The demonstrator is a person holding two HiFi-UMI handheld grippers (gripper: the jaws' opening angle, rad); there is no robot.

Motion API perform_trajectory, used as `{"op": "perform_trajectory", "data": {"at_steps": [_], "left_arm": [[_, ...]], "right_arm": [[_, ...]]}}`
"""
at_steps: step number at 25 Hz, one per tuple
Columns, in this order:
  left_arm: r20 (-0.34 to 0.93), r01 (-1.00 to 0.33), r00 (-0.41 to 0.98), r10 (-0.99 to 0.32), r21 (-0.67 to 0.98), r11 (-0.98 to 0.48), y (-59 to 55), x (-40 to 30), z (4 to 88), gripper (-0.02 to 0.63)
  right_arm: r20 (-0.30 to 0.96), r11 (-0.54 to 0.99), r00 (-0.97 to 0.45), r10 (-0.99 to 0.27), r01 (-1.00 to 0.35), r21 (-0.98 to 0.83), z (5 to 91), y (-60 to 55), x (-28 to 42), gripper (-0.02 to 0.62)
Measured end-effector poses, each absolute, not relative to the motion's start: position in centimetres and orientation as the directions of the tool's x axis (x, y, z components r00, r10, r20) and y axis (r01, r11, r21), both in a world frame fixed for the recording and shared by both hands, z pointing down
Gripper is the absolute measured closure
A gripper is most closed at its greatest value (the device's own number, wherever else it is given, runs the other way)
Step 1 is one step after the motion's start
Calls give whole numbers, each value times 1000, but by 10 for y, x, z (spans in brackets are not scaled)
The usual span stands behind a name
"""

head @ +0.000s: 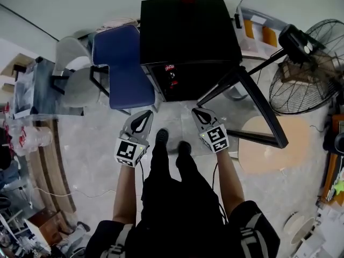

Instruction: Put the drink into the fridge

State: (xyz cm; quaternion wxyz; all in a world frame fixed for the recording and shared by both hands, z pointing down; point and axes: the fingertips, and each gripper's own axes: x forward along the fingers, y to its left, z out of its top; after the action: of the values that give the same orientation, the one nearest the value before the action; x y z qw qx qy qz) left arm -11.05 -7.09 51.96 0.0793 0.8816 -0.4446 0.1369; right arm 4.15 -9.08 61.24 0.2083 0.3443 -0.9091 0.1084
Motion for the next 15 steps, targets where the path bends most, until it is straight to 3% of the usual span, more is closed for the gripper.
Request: {"op": "perform_trajectory", "data": {"at_steps": [15], "left_arm": [[273, -820, 548, -791, -10, -572, -42, -96, 475, 606]], "right_arm": [[441, 724, -634, -636, -687, 57, 561, -63, 109, 594]]}}
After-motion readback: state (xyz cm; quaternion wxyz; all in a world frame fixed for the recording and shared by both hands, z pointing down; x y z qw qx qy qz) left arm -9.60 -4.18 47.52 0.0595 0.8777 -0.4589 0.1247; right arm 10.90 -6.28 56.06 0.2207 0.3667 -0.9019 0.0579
